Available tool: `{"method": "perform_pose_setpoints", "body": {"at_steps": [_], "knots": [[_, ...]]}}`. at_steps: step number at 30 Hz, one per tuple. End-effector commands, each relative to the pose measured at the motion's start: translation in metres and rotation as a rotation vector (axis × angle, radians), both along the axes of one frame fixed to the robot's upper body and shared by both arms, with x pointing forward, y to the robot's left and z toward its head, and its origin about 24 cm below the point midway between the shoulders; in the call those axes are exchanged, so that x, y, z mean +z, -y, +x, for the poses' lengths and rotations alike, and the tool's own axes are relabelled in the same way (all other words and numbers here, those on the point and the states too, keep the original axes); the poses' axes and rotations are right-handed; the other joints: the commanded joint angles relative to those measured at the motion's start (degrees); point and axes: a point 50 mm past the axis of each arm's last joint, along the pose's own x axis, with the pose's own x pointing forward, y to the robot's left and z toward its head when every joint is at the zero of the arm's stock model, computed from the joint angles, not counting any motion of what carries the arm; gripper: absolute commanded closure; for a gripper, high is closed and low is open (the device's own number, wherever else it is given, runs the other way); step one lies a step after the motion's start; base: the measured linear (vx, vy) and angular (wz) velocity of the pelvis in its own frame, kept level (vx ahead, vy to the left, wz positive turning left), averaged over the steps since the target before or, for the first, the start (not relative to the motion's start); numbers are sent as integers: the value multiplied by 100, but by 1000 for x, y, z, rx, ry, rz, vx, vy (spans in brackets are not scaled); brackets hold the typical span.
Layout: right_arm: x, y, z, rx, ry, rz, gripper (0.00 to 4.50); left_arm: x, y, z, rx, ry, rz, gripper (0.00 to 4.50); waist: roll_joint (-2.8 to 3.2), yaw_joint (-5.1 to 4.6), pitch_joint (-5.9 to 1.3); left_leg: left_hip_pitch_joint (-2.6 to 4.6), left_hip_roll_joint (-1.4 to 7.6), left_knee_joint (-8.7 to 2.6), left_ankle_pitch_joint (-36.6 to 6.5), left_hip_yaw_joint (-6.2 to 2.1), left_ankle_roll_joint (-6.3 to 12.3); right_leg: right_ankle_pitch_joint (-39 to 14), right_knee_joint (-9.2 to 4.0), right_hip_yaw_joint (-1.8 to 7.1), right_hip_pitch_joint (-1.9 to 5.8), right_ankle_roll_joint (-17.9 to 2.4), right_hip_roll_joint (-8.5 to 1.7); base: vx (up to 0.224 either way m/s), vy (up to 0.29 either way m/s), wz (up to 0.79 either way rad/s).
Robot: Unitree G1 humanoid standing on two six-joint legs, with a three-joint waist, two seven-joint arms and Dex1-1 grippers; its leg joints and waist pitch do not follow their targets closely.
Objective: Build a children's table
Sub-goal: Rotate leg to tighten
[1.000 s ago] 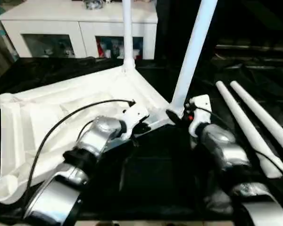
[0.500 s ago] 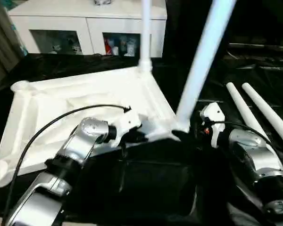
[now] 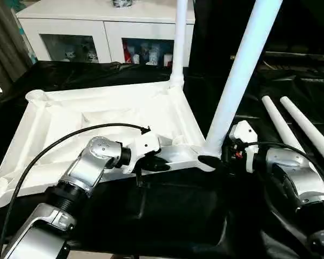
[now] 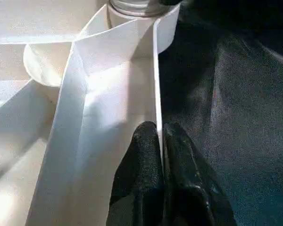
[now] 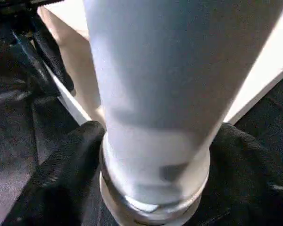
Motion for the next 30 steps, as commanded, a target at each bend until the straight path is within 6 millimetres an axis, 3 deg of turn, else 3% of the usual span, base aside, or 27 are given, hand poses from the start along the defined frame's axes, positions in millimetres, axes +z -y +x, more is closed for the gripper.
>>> {"method": "perform_pose_setpoints", "body": {"at_steps": [1,6,14,18,19,21,22,24,26,30], "knots": [[0,3,-2,3,-4,-11,131,14,7,2,-45,58,-30,450,-50,-1,-482,48,189,-393,-1221,-45,280,-1715,-402,294,334,-1065,-283,0,0,0],[-1,3,-2,6,-9,-8,168,14,7,1,-48,58,-23,450,-42,0,-487,49,191,-388,-1212,-45,296,-1595,-384,292,341,-1136,-280,0,0,0],[-7,1,-4,-7,-34,1,176,13,6,3,-27,62,-18,450,-59,-1,-481,50,189,-388,-1205,-43,295,-1712,-397,293,336,-1094,-282,0,0,0],[-23,-3,12,-295,-68,52,176,7,11,18,145,73,-10,450,-59,-39,-465,46,164,-392,-1240,-42,213,-1914,-428,284,315,-1056,-285,0,0,0],[-25,-4,14,-327,-74,64,176,6,12,21,168,74,-10,450,-86,-42,-468,80,169,-399,-1323,-54,120,-2127,-448,274,313,-967,-290,0,0,0],[-31,-9,21,-452,-90,87,177,4,17,27,226,79,-7,450,-78,-59,-447,88,159,-412,-1476,-52,73,-2330,-482,268,293,-906,-288,0,0,0],[-36,-16,26,-571,-106,108,177,3,24,33,276,87,3,450,-109,-73,-438,105,148,-415,-1608,-50,42,-2560,-519,257,291,-813,-295,0,0,0],[-41,-24,31,-671,-131,116,177,3,31,39,333,95,9,450,-83,-91,-420,143,135,-413,-1727,-60,-19,-2865,-563,244,248,-734,-308,0,0,0],[-45,-35,35,-743,-153,128,177,3,39,44,390,111,14,450,-89,-108,-424,168,129,-410,-1823,-77,-54,-3148,-633,216,245,-550,-324,0,0,0],[-42,-49,41,-782,-136,129,177,3,50,46,380,124,17,450,-39,-134,-429,156,124,-433,-2022,-108,-43,-3111,-652,184,257,-489,-308,0,0,0]]}}
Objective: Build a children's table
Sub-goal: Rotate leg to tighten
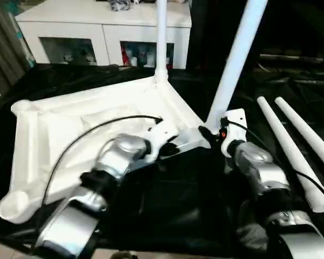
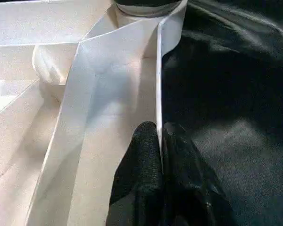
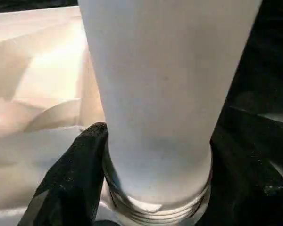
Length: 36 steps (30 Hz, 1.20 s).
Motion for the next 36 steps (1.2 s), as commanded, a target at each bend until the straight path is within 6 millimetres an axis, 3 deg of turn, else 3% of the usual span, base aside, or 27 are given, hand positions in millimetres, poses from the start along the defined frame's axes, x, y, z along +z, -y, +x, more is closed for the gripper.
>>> {"method": "perform_pose_setpoints", "body": {"at_steps": [1,2,4,5,7,13,18,21,26,32,34,36], "knots": [[-17,-11,-6,11,-80,39,177,13,2,10,42,73,-1,450,-20,-51,-413,119,143,-449,-2059,-88,-32,-3086,-614,192,206,-512,-299,0,0,0],[-15,-12,-5,19,-65,44,177,13,3,9,33,74,-4,450,15,-49,-419,133,160,-464,-2162,-104,-29,-3004,-612,186,214,-516,-305,0,0,0],[-10,-10,-3,24,-25,40,177,12,2,8,12,72,-5,450,10,-60,-421,126,169,-479,-2200,-106,-29,-2897,-614,185,226,-534,-304,0,0,0],[-8,-8,-3,22,-14,47,121,13,1,8,-2,74,-7,450,9,-54,-436,109,173,-487,-2106,-102,-12,-2615,-578,210,239,-645,-308,0,0,0],[-2,-2,-2,26,15,83,107,12,-2,5,-23,67,-6,450,18,-59,-439,97,172,-491,-2086,-99,12,-2455,-549,224,256,-741,-310,0,0,0],[11,14,-7,145,88,38,62,11,-12,-3,-135,89,-23,450,-36,-25,-478,42,175,-461,-1581,-56,176,-1916,-456,275,310,-969,-324,0,0,0],[18,29,-22,354,93,-23,18,9,-23,-13,-227,84,-14,450,-21,3,-486,25,178,-427,-1218,-30,347,-1565,-400,290,309,-1112,-304,0,0,0],[19,37,-36,515,59,-69,18,10,-30,-16,-264,80,-6,450,-2,45,-492,12,208,-422,-1084,-36,422,-1274,-348,295,319,-1181,-288,0,0,0],[22,44,-47,656,28,-92,18,15,-38,-25,-360,61,-17,450,15,37,-486,11,222,-432,-1239,-39,392,-1312,-342,293,317,-1278,-292,0,0,0],[24,44,-47,684,26,-106,18,17,-42,-27,-375,62,-9,450,13,47,-466,50,221,-447,-1481,-31,257,-1625,-387,302,287,-1235,-293,0,0,0],[23,41,-47,695,26,-96,52,16,-44,-27,-372,60,-6,450,6,63,-464,44,222,-452,-1492,-38,235,-1728,-393,300,290,-1178,-296,0,0,0],[23,40,-47,698,26,-94,58,16,-44,-28,-372,58,-6,450,12,72,-467,42,226,-456,-1466,-44,223,-1719,-390,301,291,-1159,-299,0,0,0]]}}
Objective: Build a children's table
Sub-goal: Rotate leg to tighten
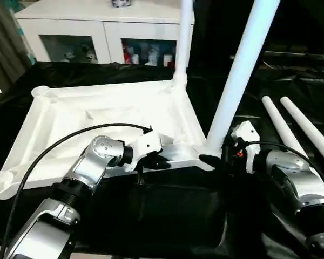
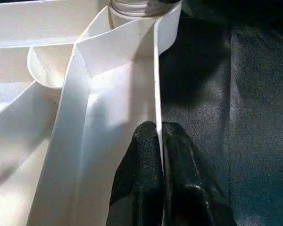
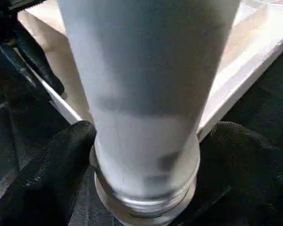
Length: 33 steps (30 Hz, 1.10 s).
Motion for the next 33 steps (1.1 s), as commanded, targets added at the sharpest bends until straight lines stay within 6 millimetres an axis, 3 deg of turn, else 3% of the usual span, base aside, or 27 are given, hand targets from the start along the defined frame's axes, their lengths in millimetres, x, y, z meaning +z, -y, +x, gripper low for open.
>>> {"method": "perform_pose_setpoints", "body": {"at_steps": [1,2,5,6,10,11,12,14,17,19,25,31,33], "knots": [[6,-4,1,29,17,4,58,11,3,1,-28,51,-17,450,-23,4,-461,65,227,-409,-1456,-52,218,-1731,-371,294,316,-1158,-295,0,0,0],[5,-5,0,35,14,1,87,11,3,0,-29,49,-18,450,-34,3,-462,61,227,-409,-1446,-52,219,-1708,-367,295,319,-1163,-295,0,0,0],[3,-5,-1,44,7,-3,101,11,3,0,-29,45,-20,450,-32,10,-470,53,224,-399,-1342,-49,258,-1553,-344,295,323,-1207,-290,0,0,0],[2,-6,-1,46,4,-4,129,10,2,-1,-32,48,-18,450,-32,10,-469,53,224,-398,-1341,-47,261,-1550,-344,295,322,-1212,-291,0,0,0],[1,-7,-2,52,-1,-2,148,11,3,0,-23,57,-16,450,-31,13,-470,54,221,-397,-1344,-46,254,-1566,-344,297,327,-1214,-296,0,0,0],[1,-7,-2,53,-1,-1,161,11,3,1,-12,57,-18,403,-30,14,-470,57,220,-397,-1342,-47,252,-1579,-346,296,324,-1204,-292,0,0,0],[0,-8,-2,54,-3,0,167,12,5,1,-10,32,-33,392,-27,15,-469,54,218,-396,-1340,-47,253,-1581,-347,296,325,-1202,-292,0,0,0],[-1,-9,-2,58,-6,2,170,14,8,0,-18,-2,-55,389,-30,14,-467,57,223,-399,-1342,-45,245,-1607,-346,297,330,-1207,-298,0,0,0],[-1,-11,-3,65,-8,7,175,16,14,0,-32,3,-61,348,-16,21,-462,52,222,-397,-1346,-48,249,-1626,-356,294,326,-1236,-300,0,0,0],[-1,-12,-3,68,-9,10,175,15,17,1,-34,17,-49,343,-42,8,-464,42,217,-398,-1348,-51,257,-1633,-358,291,340,-1206,-296,0,0,0],[-2,-13,-3,71,-9,9,176,11,21,6,9,66,1,300,-26,-6,-468,45,204,-390,-1342,-56,275,-1687,-372,283,341,-1118,-283,0,0,0],[-2,-14,-3,71,-7,10,176,3,15,2,-14,4,65,297,4,-8,-470,53,208,-398,-1417,-59,241,-1685,-379,282,337,-1139,-282,0,0,0],[-2,-14,-3,70,-7,10,176,3,14,2,-14,-8,71,332,14,-14,-473,61,213,-398,-1428,-59,237,-1590,-371,285,332,-1187,-279,0,0,0]]}}
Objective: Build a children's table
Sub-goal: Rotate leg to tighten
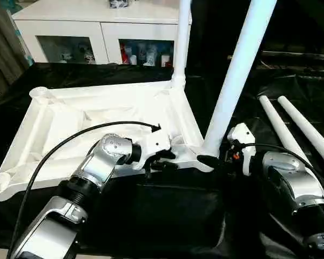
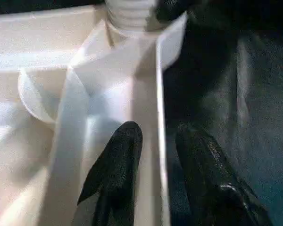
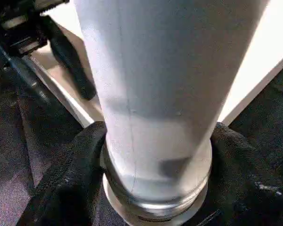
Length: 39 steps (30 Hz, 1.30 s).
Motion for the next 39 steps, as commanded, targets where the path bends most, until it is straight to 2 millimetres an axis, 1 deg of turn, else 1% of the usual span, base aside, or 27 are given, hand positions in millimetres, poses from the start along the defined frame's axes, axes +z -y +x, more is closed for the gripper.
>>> {"method": "perform_pose_setpoints", "body": {"at_steps": [1,2,3,4,7,9,10,12,17,18,22,23,25,26,27,28,29,30,31,32,33,34,35,36,37,38,39], "knots": [[1,-6,-2,30,8,1,176,0,-3,0,-7,-12,28,332,11,8,-463,50,212,-398,-1441,-61,233,-1588,-371,283,331,-1199,-281,0,0,0],[1,-6,-2,29,8,1,176,0,-3,0,-5,-15,25,336,11,8,-463,50,212,-398,-1441,-61,233,-1588,-371,283,331,-1199,-281,0,0,0],[1,-6,-2,28,9,3,176,1,-4,0,0,-18,13,360,3,7,-468,52,208,-396,-1464,-60,225,-1572,-370,281,336,-1216,-279,0,0,0],[1,-6,-2,27,9,4,176,1,-4,0,1,-18,10,360,8,8,-465,54,210,-398,-1478,-61,227,-1578,-371,281,334,-1225,-280,0,0,0],[0,-6,-2,25,9,5,176,2,-4,2,16,-8,4,383,16,11,-469,51,209,-396,-1473,-64,226,-1540,-364,280,339,-1236,-279,0,0,0],[-1,-6,-3,25,7,5,176,3,-3,3,30,1,-12,408,6,8,-468,51,206,-394,-1490,-61,223,-1559,-368,281,338,-1234,-281,0,0,0],[-1,-7,-3,25,7,5,176,3,-3,3,31,1,-15,408,8,11,-469,54,207,-394,-1485,-61,224,-1554,-368,282,338,-1235,-283,0,0,0],[-2,-7,-3,26,6,6,176,5,-1,3,38,3,-55,435,12,11,-472,53,208,-393,-1461,-59,233,-1528,-369,281,337,-1246,-280,0,0,0],[-1,-7,-3,27,6,5,176,6,0,3,54,-2,-118,450,7,8,-470,47,204,-390,-1471,-57,249,-1587,-373,277,342,-1229,-281,0,0,0],[-2,-6,-3,26,5,4,176,3,-1,0,63,-14,-135,450,4,5,-471,43,207,-392,-1451,-60,253,-1572,-368,276,343,-1224,-278,0,0,0],[-2,-6,-3,26,4,1,176,-2,-3,-3,53,-19,-116,450,0,-5,-475,43,211,-393,-1417,-60,274,-1508,-362,279,339,-1232,-274,0,0,0],[-2,-5,-3,25,3,-1,176,-5,-4,-5,46,-23,-91,450,-14,-3,-474,40,212,-392,-1404,-60,280,-1530,-356,282,344,-1231,-282,0,0,0],[-2,-4,-3,25,2,-2,176,-8,-6,-7,38,-26,-68,450,-15,-10,-466,35,214,-397,-1414,-60,288,-1567,-362,281,341,-1220,-281,0,0,0],[-2,-4,-3,24,2,-3,176,-8,-6,-8,35,-27,-62,450,-13,-16,-463,44,213,-397,-1446,-58,277,-1629,-371,283,332,-1205,-282,0,0,0],[-3,-4,-2,14,3,-5,176,-9,-6,-7,41,-23,-54,450,-25,-19,-463,42,210,-396,-1444,-54,276,-1638,-372,285,333,-1198,-280,0,0,0],[-4,-4,-1,-9,5,-10,176,-9,-6,-6,48,-18,-48,450,-19,-18,-463,47,213,-398,-1446,-57,271,-1652,-371,286,331,-1198,-284,0,0,0],[-5,-3,1,-34,6,-15,176,-9,-6,-6,55,-13,-42,450,-18,-29,-457,40,205,-400,-1456,-58,254,-1716,-379,285,330,-1168,-284,0,0,0],[-8,-3,5,-101,15,-16,176,-10,-6,-3,80,-8,-35,450,-25,-40,-450,39,207,-406,-1466,-58,233,-1767,-385,287,321,-1149,-286,0,0,0],[-10,-3,7,-132,18,-13,176,-10,-6,-2,90,-6,-34,450,-18,-67,-439,48,193,-414,-1555,-61,177,-1962,-411,276,312,-1105,-291,0,0,0],[-13,-3,11,-218,14,22,176,-10,-5,1,112,-2,-35,450,-24,-96,-434,54,182,-412,-1660,-65,144,-2168,-437,267,316,-1025,-286,0,0,0],[-14,-4,13,-245,11,35,176,-10,-5,2,119,0,-35,450,-17,-109,-423,65,180,-414,-1721,-62,129,-2268,-455,272,292,-1004,-288,0,0,0],[-18,-6,15,-298,5,70,176,-9,-4,6,150,6,-38,450,-9,-123,-421,65,171,-418,-1770,-69,107,-2365,-466,259,298,-978,-287,0,0,0],[-22,-8,16,-353,0,95,176,-8,-2,10,185,15,-40,450,-18,-144,-413,68,162,-419,-1865,-77,72,-2609,-497,240,301,-876,-289,0,0,0],[-29,-14,20,-445,-2,103,176,-7,2,18,242,34,-41,450,-34,-147,-397,106,153,-411,-1946,-65,61,-2845,-544,235,248,-798,-290,0,0,0],[-32,-17,21,-474,-1,101,176,-6,4,20,262,40,-39,450,-18,-160,-388,143,143,-400,-2079,-80,10,-3142,-591,205,231,-708,-299,0,0,0],[-34,-20,22,-508,1,93,176,-5,6,23,275,45,-35,450,-20,-162,-386,144,139,-400,-2113,-87,2,-3252,-614,187,232,-647,-300,0,0,0],[-37,-24,24,-551,-3,84,176,-5,9,26,303,53,-29,450,-6,-180,-375,152,134,-406,-2230,-106,-20,-3439,-659,148,222,-518,-291,0,0,0]]}}
